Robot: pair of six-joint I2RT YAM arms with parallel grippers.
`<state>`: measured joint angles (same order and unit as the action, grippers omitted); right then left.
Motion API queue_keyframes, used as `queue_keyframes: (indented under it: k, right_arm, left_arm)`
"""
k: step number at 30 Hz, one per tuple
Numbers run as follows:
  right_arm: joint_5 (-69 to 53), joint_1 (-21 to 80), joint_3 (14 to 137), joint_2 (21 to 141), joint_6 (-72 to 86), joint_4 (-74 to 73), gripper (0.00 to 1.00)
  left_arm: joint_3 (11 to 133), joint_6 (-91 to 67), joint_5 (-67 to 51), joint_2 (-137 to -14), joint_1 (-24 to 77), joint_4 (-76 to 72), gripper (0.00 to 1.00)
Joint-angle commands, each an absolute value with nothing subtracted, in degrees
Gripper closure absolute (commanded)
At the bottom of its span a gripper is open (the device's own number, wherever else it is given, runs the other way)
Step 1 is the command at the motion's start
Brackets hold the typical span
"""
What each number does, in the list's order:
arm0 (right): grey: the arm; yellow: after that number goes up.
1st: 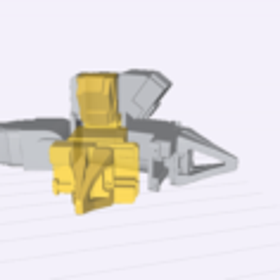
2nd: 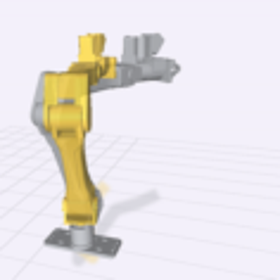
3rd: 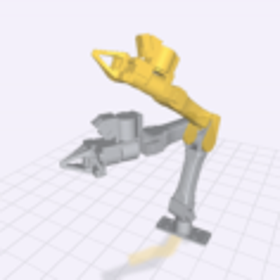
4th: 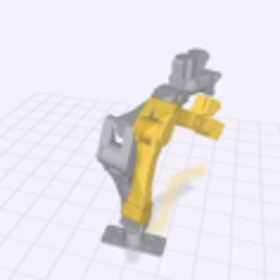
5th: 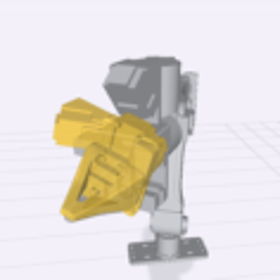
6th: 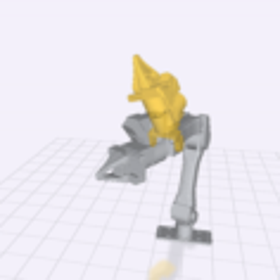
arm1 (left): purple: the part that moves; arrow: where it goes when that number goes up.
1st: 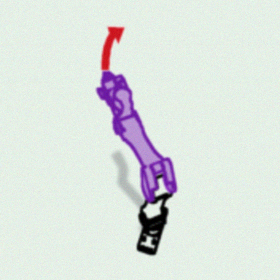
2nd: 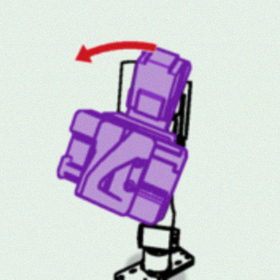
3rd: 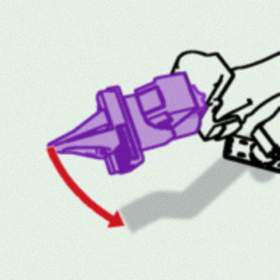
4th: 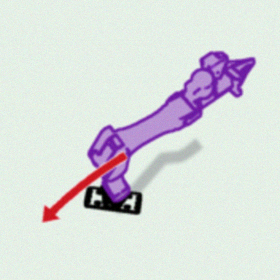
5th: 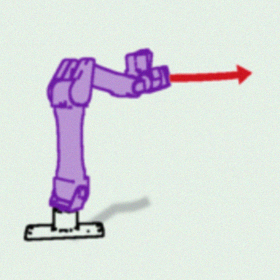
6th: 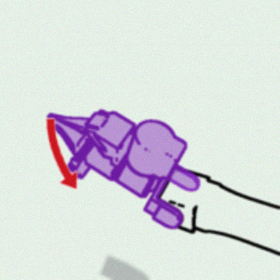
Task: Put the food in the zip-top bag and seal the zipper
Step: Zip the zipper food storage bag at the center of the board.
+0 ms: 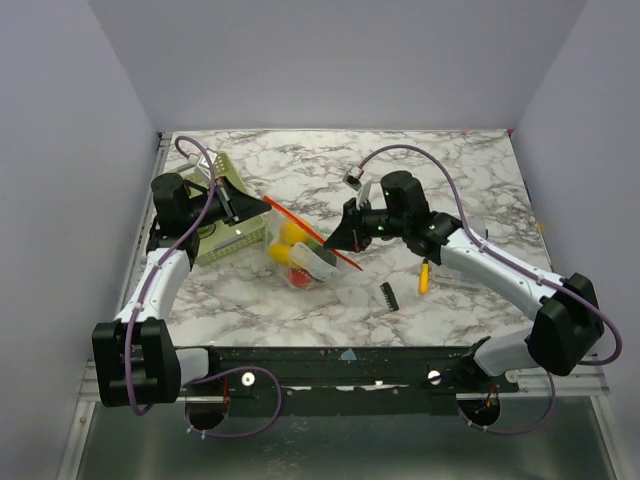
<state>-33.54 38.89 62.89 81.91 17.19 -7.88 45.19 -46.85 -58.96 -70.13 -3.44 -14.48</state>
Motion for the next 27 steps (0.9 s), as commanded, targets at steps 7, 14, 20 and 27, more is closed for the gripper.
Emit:
queue_keyframes:
  k: [7,14,20,27]
  right_arm:
    - [-26.99,38.92,55.29,74.05,16.35,-18.79,0.99]
    - [-22.55,38.88,52.01,70.24,17.09,-22.64,0.99]
    - [-20.72,38.88,49.4,67.73,17.43,-24.66,0.99]
    - [-16.58,38.93,51.6,66.07,18.67,-24.34,0.6]
  left_arm:
    - [47.99,-43.6,-53.53,-69.93,-6.26,-10.96,1.0]
    - [48.08,-43.26,-52.98,-70.12,-6.75,-10.13,1.0]
    - [48.12,-43.33,-52.75,-69.83,-6.92,-9.64,1.0]
    - [51.54,-43.51,-47.49,-67.26,-5.54,-0.25,1.0]
